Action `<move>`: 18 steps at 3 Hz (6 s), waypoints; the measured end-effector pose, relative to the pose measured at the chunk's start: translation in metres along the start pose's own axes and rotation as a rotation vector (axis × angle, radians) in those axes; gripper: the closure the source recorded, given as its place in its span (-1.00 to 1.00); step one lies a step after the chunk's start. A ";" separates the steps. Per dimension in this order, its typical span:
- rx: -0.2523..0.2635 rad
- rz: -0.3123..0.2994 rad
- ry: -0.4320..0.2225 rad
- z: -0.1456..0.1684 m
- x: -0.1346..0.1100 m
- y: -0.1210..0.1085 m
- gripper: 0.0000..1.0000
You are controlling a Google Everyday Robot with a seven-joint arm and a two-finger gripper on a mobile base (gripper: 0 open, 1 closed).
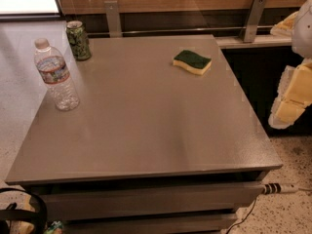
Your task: Move sponge near water bottle
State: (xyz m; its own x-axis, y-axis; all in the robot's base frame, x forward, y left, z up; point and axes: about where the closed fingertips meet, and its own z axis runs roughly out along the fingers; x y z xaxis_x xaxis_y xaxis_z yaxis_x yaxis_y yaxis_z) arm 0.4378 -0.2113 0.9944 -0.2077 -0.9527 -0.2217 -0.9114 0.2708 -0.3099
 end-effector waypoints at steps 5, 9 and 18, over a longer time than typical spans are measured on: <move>0.102 0.252 -0.342 0.085 0.027 -0.149 -1.00; 0.003 0.331 -0.649 0.178 0.003 -0.177 -1.00; 0.002 0.406 -0.848 0.275 -0.081 -0.200 0.37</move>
Offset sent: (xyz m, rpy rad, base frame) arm 0.0673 -0.0387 0.0148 0.0929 -0.0861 -0.0628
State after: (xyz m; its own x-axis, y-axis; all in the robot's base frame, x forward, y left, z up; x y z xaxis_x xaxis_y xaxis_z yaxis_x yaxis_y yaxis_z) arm 0.7349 -0.1509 0.8196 -0.1801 -0.3672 -0.9126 -0.8254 0.5610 -0.0628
